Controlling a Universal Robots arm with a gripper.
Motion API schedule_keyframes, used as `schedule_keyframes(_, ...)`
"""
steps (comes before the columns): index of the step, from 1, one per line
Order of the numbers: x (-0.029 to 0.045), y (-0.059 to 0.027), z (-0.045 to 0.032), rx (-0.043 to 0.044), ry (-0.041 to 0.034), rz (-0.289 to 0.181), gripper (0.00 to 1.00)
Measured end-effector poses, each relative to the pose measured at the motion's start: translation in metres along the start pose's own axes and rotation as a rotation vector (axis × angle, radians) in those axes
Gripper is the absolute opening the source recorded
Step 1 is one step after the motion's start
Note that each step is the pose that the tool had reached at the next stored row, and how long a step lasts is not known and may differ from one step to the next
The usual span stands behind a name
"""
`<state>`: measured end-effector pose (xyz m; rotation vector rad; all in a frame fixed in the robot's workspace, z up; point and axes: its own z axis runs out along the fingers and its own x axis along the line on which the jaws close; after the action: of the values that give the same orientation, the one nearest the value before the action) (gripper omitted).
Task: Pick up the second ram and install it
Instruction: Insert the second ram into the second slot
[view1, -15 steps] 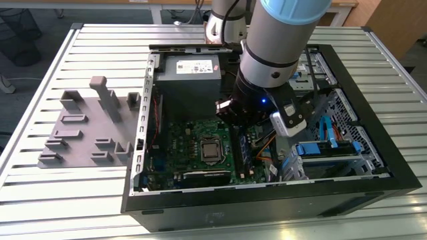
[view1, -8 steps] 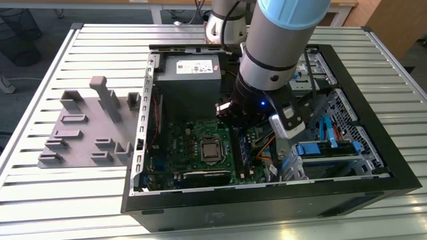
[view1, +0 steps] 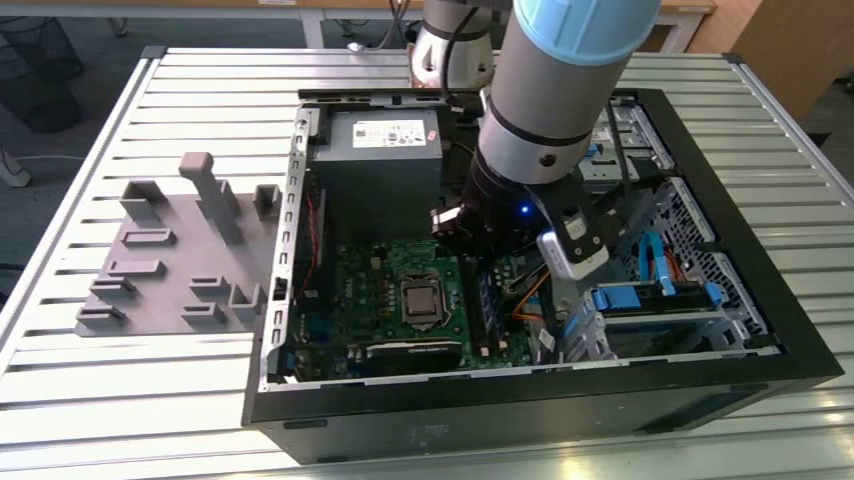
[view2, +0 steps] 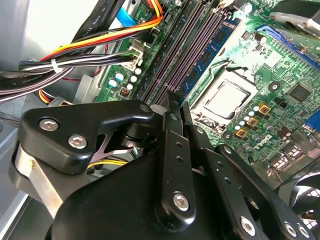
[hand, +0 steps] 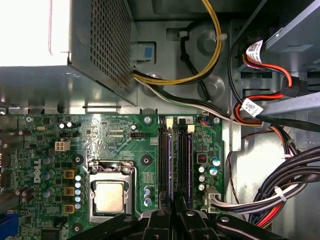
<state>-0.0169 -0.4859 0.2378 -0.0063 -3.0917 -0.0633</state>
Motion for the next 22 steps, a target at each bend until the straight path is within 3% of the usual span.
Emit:
schedule_keyframes(9, -0.0001, -0.0012, 0.0009, -0.0003, -0.0001, 0.0, 0.14)
schedule_keyframes(22, -0.0006, -0.0023, 0.0098, -0.0011, -0.0008, 0.015, 0.14)
